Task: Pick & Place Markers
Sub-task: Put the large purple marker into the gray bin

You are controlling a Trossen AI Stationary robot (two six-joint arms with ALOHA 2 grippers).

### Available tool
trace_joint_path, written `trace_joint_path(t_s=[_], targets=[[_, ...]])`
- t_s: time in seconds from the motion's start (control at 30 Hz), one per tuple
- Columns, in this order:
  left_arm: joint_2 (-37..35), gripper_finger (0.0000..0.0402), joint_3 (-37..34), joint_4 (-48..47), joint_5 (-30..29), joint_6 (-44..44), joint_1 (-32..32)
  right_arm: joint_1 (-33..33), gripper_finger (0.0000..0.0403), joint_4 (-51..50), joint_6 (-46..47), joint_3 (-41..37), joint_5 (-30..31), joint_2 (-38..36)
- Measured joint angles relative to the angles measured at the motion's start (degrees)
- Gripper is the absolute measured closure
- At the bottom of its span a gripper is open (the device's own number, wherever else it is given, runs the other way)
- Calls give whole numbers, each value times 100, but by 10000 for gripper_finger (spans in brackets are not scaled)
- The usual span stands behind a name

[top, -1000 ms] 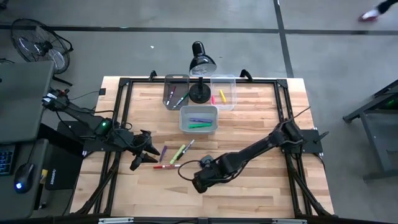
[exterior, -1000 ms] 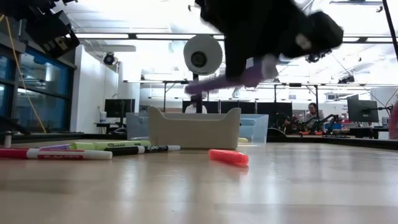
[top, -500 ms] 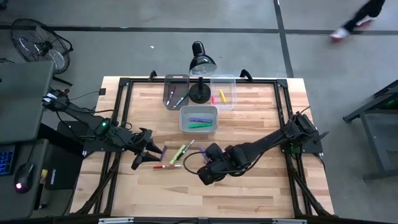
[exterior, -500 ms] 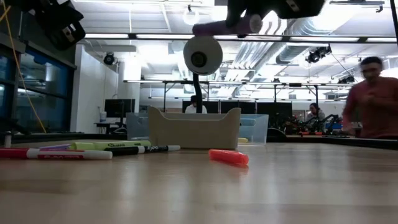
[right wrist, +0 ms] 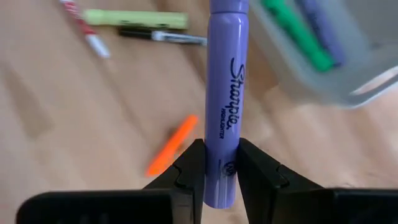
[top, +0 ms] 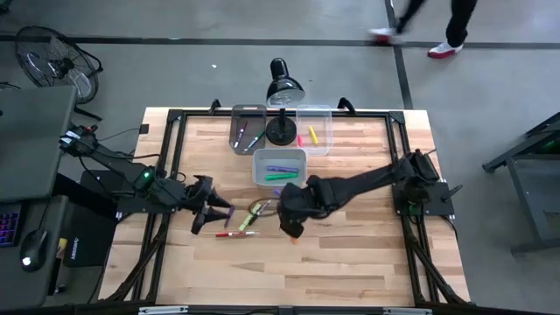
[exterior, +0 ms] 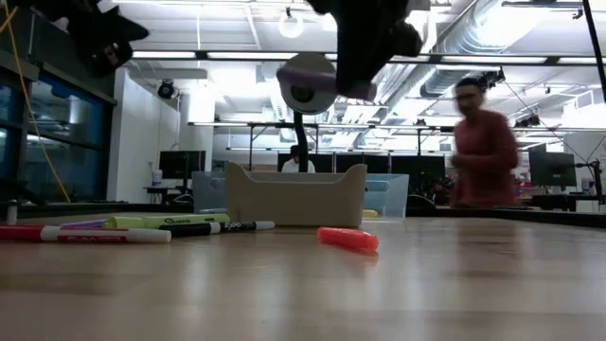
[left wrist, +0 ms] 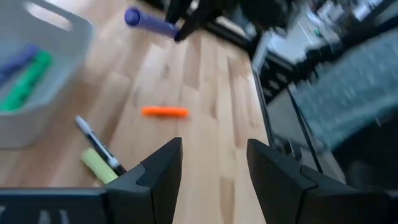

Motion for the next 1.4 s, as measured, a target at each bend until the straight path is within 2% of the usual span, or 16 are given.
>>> trace_joint_path(t_s=[0.33,0.6,0.7,0.87,1.03,1.17,1.4], targets=[[187,225,-1,727,-1454,-108,4,-756,334,-885,-1962,2,164,0],[519,225,0,989,-1749,-608,2,-1204,335,-1119,-3560,-40,48,-77],[614,225,0,1018,-1765,-894,2,-1379,334,-611,-4051,-460,-106,-399],[753,225,0,1185,-1772,-1009,2,-1797,336,641,-4626,-1581,-758,-1090],[791,225,0,1470,-1915,-1016,2,-2136,331,1588,-4983,-2293,-1336,-1444],[791,225,0,1595,-2085,-1002,2,-2357,331,2295,-5266,-2483,-1753,-1441],[791,225,0,1593,-2103,-1121,2,-2601,330,2984,-5453,-2293,-1900,-1119]])
